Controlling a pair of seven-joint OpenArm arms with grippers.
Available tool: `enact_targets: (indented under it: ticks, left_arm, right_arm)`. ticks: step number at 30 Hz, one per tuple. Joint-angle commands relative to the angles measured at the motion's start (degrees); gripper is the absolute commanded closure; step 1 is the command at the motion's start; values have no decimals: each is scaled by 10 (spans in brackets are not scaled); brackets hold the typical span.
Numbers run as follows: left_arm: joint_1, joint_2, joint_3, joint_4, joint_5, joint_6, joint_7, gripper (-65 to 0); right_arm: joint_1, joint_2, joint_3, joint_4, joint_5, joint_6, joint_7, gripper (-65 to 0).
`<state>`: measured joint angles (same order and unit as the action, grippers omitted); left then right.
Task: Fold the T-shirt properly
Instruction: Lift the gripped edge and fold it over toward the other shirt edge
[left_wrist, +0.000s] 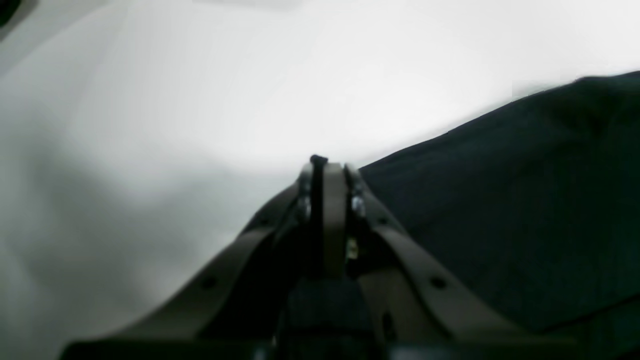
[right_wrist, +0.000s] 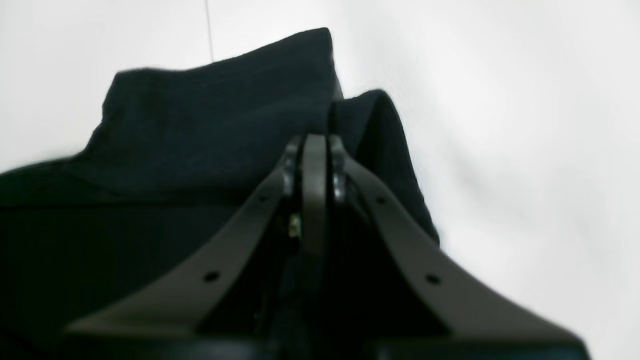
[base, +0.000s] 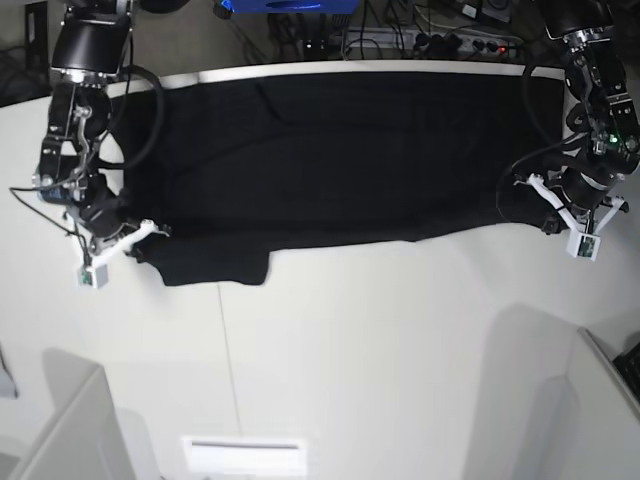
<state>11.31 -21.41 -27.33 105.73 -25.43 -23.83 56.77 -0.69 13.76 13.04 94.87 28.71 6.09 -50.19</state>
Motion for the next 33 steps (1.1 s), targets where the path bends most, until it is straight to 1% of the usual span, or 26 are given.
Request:
enact_targets:
  ticks: [1, 3, 5, 6, 9, 11, 19, 21, 23, 25, 27, 29, 33]
  left_arm:
    - [1, -11, -4, 17, -4, 1, -11, 0]
    - [10, -11, -8, 30, -4, 1, -11, 0]
    - [18, -11, -26, 41, -8, 1, -11, 0]
    - [24, -11, -37, 42, -24, 1, -11, 0]
    - [51, -16, -67, 40, -110, 1, -11, 0]
    - [68, -17, -80, 42, -143, 1, -11, 0]
    - [91, -16, -85, 43, -146, 1, -11, 0]
    - [103, -24, -98, 46, -149, 1, -11, 0]
    - [107, -25, -111, 56, -150, 1, -11, 0]
    - [113, -27, -117, 57, -150, 1, -11, 0]
    - [125, -27, -114, 57, -150, 1, -11, 0]
    - [131, -25, -112, 60, -150, 1, -11, 0]
    - [150, -24, -117, 61, -150, 1, -11, 0]
  right_arm:
    - [6, 6, 10, 21, 5, 4, 2, 0]
    - [3, 6, 17, 32, 5, 4, -8, 0]
    - [-2, 6, 24, 37, 5, 4, -18, 0]
    - [-5, 6, 27, 38, 5, 4, -20, 0]
    - [-14, 6, 31, 46, 5, 4, -20, 0]
    - [-22, 6, 31, 59, 5, 4, -20, 0]
    - [-73, 5, 31, 103, 6, 3, -20, 0]
    - [-81, 5, 36, 115, 6, 2, -23, 0]
    - [-88, 0, 64, 134, 6, 3, -45, 0]
    - [-88, -18, 98, 158, 6, 4, -75, 0]
    - [-88, -25, 114, 176, 6, 5, -103, 0]
    - [-93, -27, 116, 187, 6, 5, -125, 0]
    - [-118, -46, 116, 190, 6, 5, -127, 0]
